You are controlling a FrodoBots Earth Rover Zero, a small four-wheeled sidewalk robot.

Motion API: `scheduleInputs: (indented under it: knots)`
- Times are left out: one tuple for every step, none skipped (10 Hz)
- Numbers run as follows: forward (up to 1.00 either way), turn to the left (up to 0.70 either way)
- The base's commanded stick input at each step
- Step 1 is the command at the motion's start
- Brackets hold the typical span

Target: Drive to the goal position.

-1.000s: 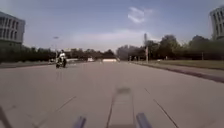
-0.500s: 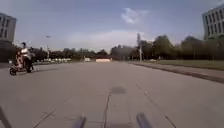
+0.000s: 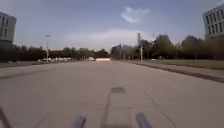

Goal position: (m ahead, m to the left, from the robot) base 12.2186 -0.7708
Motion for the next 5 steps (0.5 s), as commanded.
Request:
scheduleInputs:
  knots:
    - [1.00, 0.00]
    - [1.00, 0.00]
    - [1.00, 0.00]
    - [1.00, 0.00]
    - [1.00, 0.00]
